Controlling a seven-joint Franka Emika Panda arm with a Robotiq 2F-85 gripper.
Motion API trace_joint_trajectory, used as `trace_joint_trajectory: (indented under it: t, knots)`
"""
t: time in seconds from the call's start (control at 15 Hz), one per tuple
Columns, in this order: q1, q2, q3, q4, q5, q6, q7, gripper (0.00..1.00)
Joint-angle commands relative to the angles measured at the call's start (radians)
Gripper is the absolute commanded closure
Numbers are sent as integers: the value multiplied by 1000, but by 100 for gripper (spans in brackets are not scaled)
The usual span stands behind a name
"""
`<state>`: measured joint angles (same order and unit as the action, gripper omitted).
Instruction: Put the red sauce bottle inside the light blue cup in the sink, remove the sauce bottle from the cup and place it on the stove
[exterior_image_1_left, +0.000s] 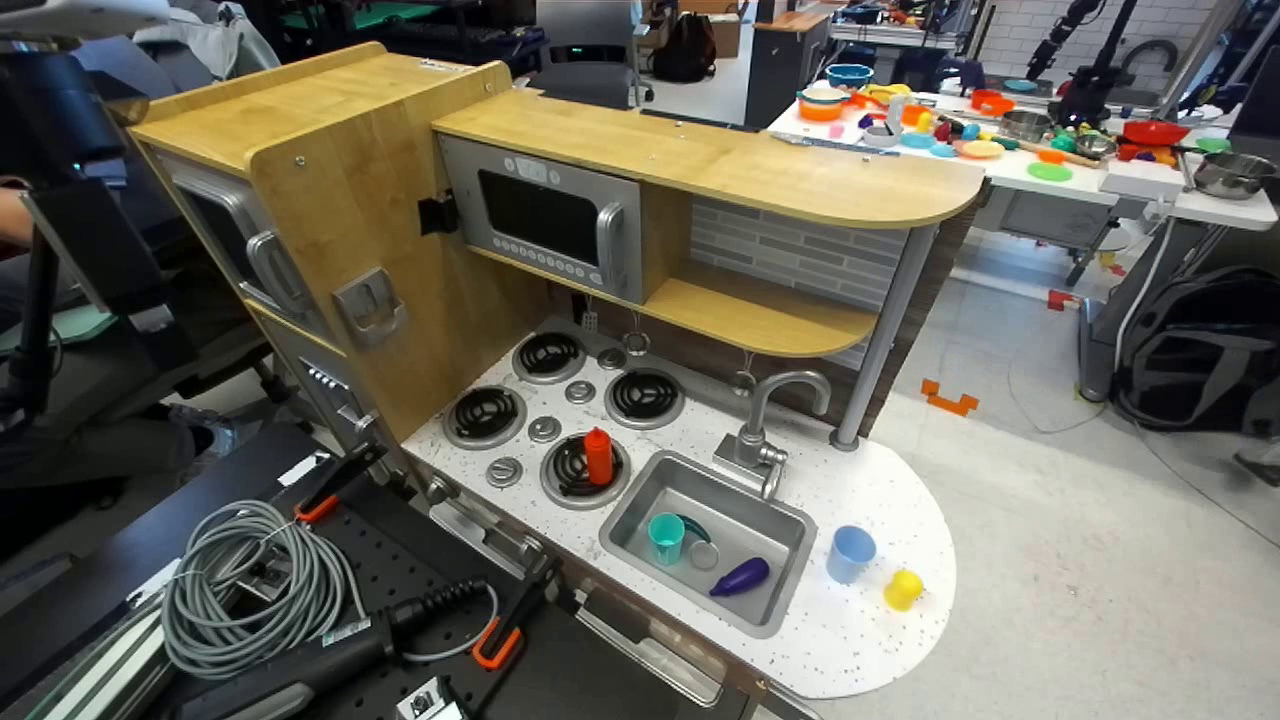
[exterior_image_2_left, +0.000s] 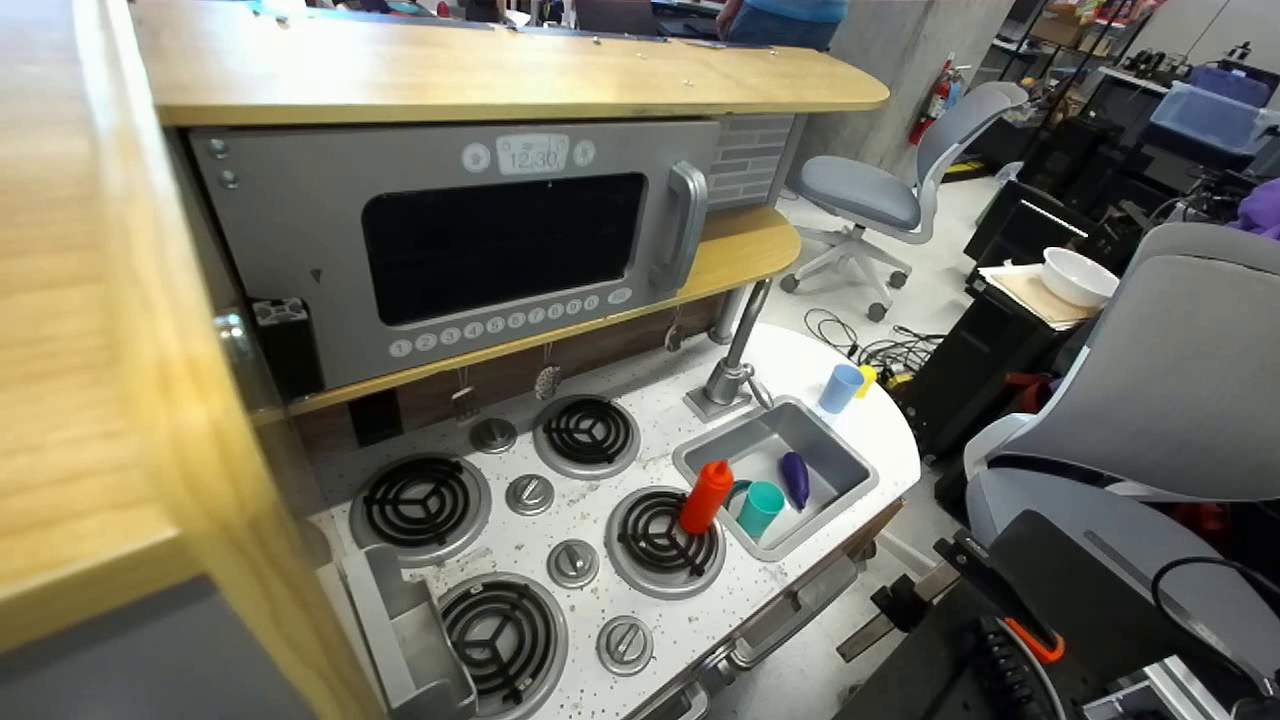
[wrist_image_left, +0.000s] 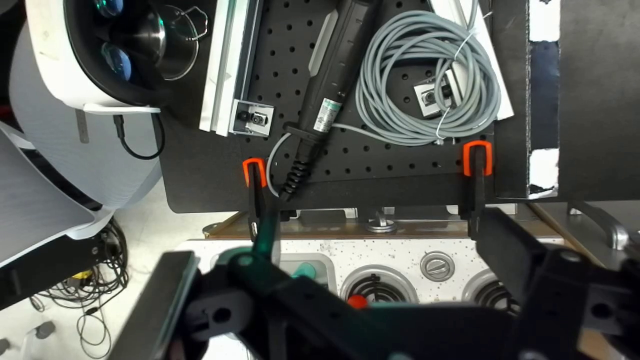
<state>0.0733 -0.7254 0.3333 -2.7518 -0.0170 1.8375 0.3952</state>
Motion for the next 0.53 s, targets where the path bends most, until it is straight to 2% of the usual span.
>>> trace_joint_trajectory:
  t: [0.0, 0.07, 0.13, 0.47]
  knots:
    - [17, 7, -17, 6, -2, -15, 18, 0]
    - [17, 7, -17, 6, -1, -18, 18, 0]
    - [-40, 35, -73, -42, -62, 61, -43, 0]
    - [-169, 144, -178, -44, -238, 154, -67, 0]
